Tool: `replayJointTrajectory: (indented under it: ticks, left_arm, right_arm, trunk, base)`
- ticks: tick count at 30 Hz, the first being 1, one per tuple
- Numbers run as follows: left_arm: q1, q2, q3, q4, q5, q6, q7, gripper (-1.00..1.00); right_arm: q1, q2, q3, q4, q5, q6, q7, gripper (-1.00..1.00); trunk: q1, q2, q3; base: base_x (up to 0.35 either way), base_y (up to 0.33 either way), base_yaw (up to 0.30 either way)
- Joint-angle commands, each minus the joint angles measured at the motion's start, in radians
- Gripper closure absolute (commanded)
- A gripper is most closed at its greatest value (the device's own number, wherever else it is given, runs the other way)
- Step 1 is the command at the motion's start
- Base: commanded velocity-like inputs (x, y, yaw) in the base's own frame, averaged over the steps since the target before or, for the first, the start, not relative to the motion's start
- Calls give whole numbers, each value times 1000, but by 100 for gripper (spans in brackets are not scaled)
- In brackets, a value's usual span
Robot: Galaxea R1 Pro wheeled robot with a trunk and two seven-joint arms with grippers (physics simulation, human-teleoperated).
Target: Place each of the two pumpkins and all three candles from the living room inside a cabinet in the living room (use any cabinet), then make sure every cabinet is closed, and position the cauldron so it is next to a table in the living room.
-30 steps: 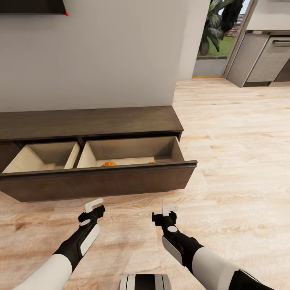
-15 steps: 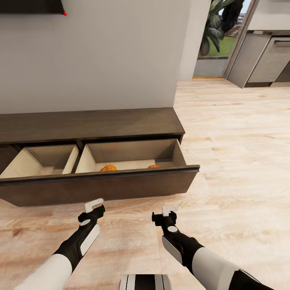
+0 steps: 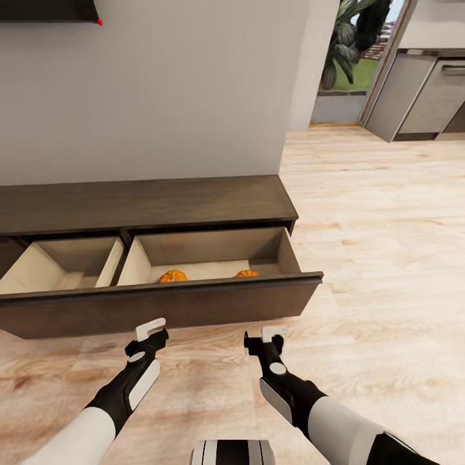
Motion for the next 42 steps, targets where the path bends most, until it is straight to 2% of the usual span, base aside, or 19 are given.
replayJointTrajectory:
  ticks: [1,7,10,12,15,19,24,27,28,31,37,39,42]
  left_arm:
    - [-1,2,-8,-1,8,-5,9,-100]
    - [-1,-3,-9,10,6,-59,8,-100]
    - [-1,-4,-11,51,-7,-153,7,-100]
    - [-1,-5,-32,91,-22,-223,6,-100]
    - [-1,-5,-62,107,-30,-251,7,-100]
    - [-1,-5,-79,114,-34,-267,8,-100]
    - [-1,-5,-83,115,-36,-280,9,-100]
    - [-1,-5,-85,115,-38,-294,8,-100]
    - [0,-4,-90,112,-39,-299,8,-100]
    - [1,-4,-105,106,-39,-312,8,-100]
    - [2,0,-126,103,-40,-340,9,-100]
    - [3,1,-128,103,-40,-346,9,-100]
    - [3,1,-129,104,-40,-352,8,-100]
  right_arm:
    - [-1,-1,8,1,-9,-25,-5,-100]
    - [-1,-2,9,1,-4,-98,-7,-100]
    - [-1,-2,9,0,-4,-116,-7,-100]
    - [-1,-1,9,0,-4,-130,-7,-100]
    - [-1,-1,9,1,-4,-135,-7,-100]
    - [-1,-2,12,-1,-2,-139,-8,-100]
    - [-1,-2,15,-2,0,-144,-8,-100]
    - [-1,-2,15,-4,1,-190,-8,-100]
    - [-1,-2,15,-1,1,-255,-8,-100]
    - [-1,-2,16,-1,1,-303,-8,-100]
    - [-1,-1,17,-4,9,-329,-8,-100]
    - [-1,-2,17,-5,22,-331,-8,-100]
    - [-1,-1,17,-5,72,-337,-8,-100]
  trunk:
    - [0,0,-1]
    - [0,0,-1]
    - [0,0,-1]
    - [0,0,-1]
    - [0,0,-1]
    - [0,0,-1]
    - [0,0,-1]
    - [0,0,-1]
    - [0,0,-1]
    - [0,0,-1]
    - [0,0,-1]
    - [0,0,-1]
    - [0,0,-1]
  base:
    - [6,0,0]
    - [1,0,0]
    - [0,0,0]
    - [0,0,0]
    - [0,0,0]
    - [0,0,0]
    - [0,0,0]
    - [0,0,0]
    - [0,0,0]
    - [0,0,0]
    - [0,0,0]
    - [0,0,0]
    - [0,0,0]
